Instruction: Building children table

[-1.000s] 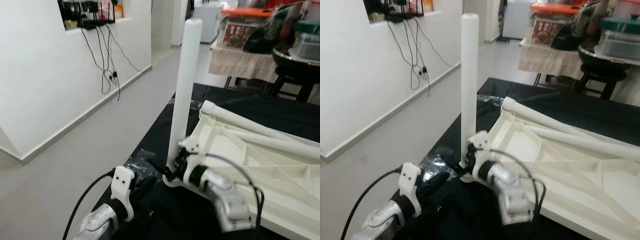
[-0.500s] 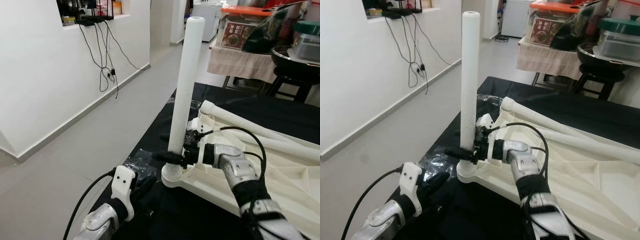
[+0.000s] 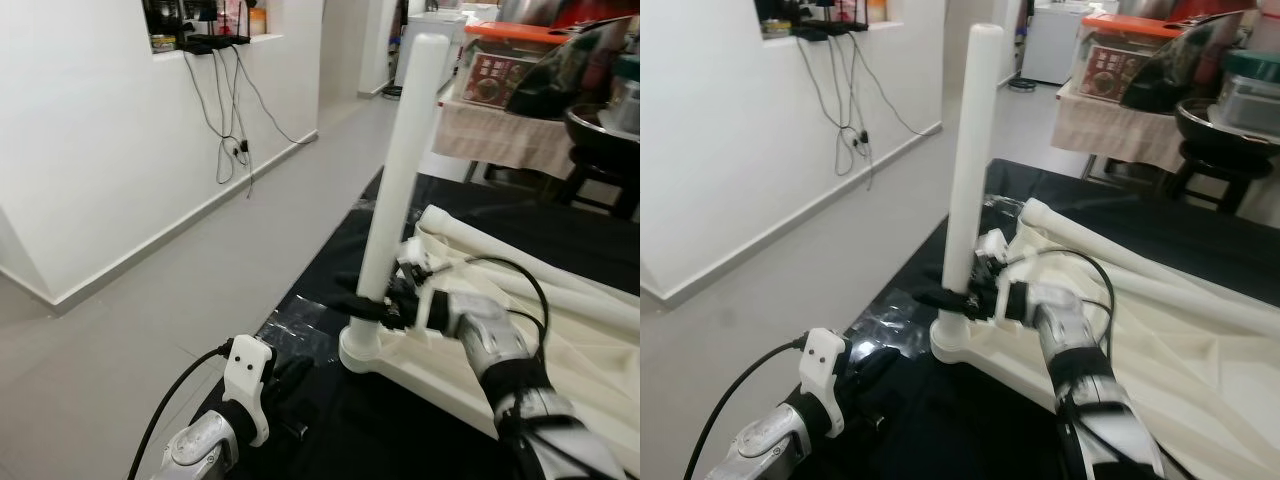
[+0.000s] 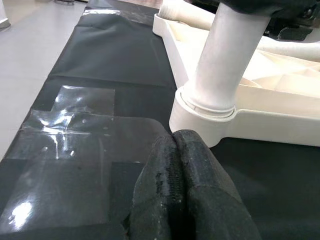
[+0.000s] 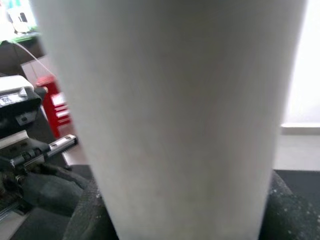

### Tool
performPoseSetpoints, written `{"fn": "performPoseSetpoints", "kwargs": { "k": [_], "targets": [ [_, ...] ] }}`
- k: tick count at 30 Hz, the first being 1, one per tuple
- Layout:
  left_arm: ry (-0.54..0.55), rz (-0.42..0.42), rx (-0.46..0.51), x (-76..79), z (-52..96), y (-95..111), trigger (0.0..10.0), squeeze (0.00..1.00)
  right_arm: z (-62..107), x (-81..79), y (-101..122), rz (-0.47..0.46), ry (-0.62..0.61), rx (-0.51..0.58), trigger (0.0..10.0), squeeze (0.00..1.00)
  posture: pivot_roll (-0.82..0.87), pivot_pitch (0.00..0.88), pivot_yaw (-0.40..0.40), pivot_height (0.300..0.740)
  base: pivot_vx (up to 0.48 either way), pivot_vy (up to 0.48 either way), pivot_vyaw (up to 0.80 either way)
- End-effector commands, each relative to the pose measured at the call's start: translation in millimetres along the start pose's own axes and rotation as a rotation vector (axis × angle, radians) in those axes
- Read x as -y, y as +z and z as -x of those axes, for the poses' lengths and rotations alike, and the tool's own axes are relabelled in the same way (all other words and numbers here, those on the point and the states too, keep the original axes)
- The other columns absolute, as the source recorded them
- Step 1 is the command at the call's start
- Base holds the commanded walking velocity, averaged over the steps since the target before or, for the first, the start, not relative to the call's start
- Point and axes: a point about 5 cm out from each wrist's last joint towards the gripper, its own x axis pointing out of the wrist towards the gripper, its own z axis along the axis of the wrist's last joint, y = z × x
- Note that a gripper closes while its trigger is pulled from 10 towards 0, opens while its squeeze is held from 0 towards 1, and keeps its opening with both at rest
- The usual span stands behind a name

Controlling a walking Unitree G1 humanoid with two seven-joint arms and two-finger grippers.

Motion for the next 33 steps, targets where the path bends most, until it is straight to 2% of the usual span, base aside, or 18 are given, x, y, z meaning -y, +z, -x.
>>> {"fn": "performPoseSetpoints", "kwargs": {
  "k": [1, 2, 3, 4, 5, 6, 7, 8, 11, 13, 18, 19, 20, 23, 24, 28, 29, 33],
  "targets": [
    [0.005, -0.005, -0.005, 0.2, 1.6, 0, 10.0, 0.00, 7.4, -3.4, -15, -0.063, -0.037, -0.022, 0.0, 0.00, 0.06, 0.000, -0.090, 0.740, 0.000, 0.000, 0.00],
    [0.005, -0.005, -0.005, 0.2, 1.6, 0, 10.0, 0.00, 7.4, -3.4, -15, -0.063, -0.037, -0.022, 0.0, 0.00, 0.06, 0.000, -0.090, 0.740, 0.000, 0.000, 0.00],
    [0.006, -0.005, -0.005, 0.1, 3.5, 0, 10.0, 0.00, -2.8, -16.8, -27, -0.042, -0.166, -0.070, 0.0, 0.00, 0.07, 0.000, -0.096, 0.740, 0.000, 0.000, 0.00],
    [0.006, -0.005, -0.005, 0.1, 3.5, 0, 10.0, 0.00, -2.8, -16.8, -27, -0.042, -0.166, -0.070, 0.0, 0.00, 0.07, 0.000, -0.096, 0.740, 0.000, 0.000, 0.00],
    [0.008, -0.005, -0.005, -1.3, 6.0, 0, 10.0, 0.00, -22.6, -46.1, -41, 0.024, -0.394, -0.172, 0.0, 0.00, 0.03, 0.000, -0.079, 0.740, 0.000, 0.000, 0.00],
    [0.009, -0.005, -0.007, -3.0, 7.2, 0, 10.0, 0.00, -27.5, -62.6, -32, 0.162, -0.591, -0.188, 0.0, 0.00, 0.02, 0.000, -0.061, 0.740, 0.000, 0.000, 0.00],
    [0.009, -0.005, -0.007, -3.0, 7.2, 0, 10.0, 0.00, -27.5, -62.6, -32, 0.162, -0.591, -0.188, 0.0, 0.00, 0.02, 0.000, -0.061, 0.740, 0.000, 0.000, 0.00],
    [0.009, -0.001, -0.010, -3.4, 7.1, 0, 10.0, 0.00, -27.1, -64.9, -26, 0.104, -0.727, -0.156, 0.0, 0.00, 0.02, 0.000, -0.059, 0.740, 0.000, 0.000, 0.00],
    [0.007, 0.000, -0.013, -3.2, 6.5, -1, 10.0, 0.00, -27.6, -63.6, -25, 0.085, -0.757, -0.157, 0.0, 0.00, 0.04, 0.000, -0.070, 0.740, 0.000, 0.000, 0.00],
    [0.011, -0.002, -0.013, -3.9, 5.4, -1, 10.0, 0.00, -36.1, -63.0, -31, 0.045, -0.688, -0.166, 0.0, 0.00, 0.05, 0.000, -0.082, 0.740, 0.000, 0.000, 0.00],
    [0.022, -0.009, -0.008, -4.4, 6.5, -1, 10.0, 0.00, -37.0, -68.4, -30, 0.051, -0.697, -0.172, 0.0, 0.00, 0.05, 0.000, -0.082, 0.740, 0.000, 0.000, 0.00],
    [0.020, -0.004, -0.008, -4.4, 6.0, -1, 10.0, 0.00, -35.9, -66.2, -27, 0.019, -0.711, -0.146, 10.0, 0.00, 0.04, 0.000, -0.081, 0.740, 0.000, 0.000, 0.00],
    [0.017, -0.001, -0.008, -4.3, 5.6, -1, 10.0, 0.00, -38.3, -61.2, -20, -0.013, -0.627, -0.082, 10.0, 1.00, 0.04, 0.000, -0.076, 0.740, 0.000, 0.000, 0.00],
    [0.013, 0.003, -0.008, -4.1, 5.2, -1, 10.0, 0.00, -41.4, -55.1, -8, -0.043, -0.483, 0.016, 10.0, 1.00, 0.04, 0.000, -0.076, 0.740, 0.000, 0.000, 0.00],
    [0.011, 0.005, -0.009, -3.5, 3.8, -1, 10.0, 0.00, -38.6, -51.9, 9, -0.002, -0.359, 0.091, 10.0, 1.00, 0.04, 0.000, -0.070, 0.740, 0.000, 0.000, 0.00],
    [0.011, 0.005, -0.009, -3.5, 3.8, -1, 10.0, 0.00, -38.6, -51.9, 9, -0.002, -0.359, 0.091, 10.0, 1.00, 0.04, 0.000, -0.070, 0.740, 0.000, 0.000, 0.00],
    [0.009, 0.006, -0.008, -2.7, 2.3, -1, 10.0, 0.00, -31.5, -40.1, 19, 0.029, -0.165, 0.086, 10.0, 0.00, 0.05, 0.000, -0.078, 0.740, 0.000, 0.000, 0.00],
    [0.011, 0.004, -0.006, -2.1, 1.0, -1, 10.0, 0.00, -24.5, -26.0, 22, 0.038, -0.025, 0.038, 10.0, 0.00, 0.05, 0.000, -0.079, 0.740, 0.000, 0.000, 0.00]
  ]
}}
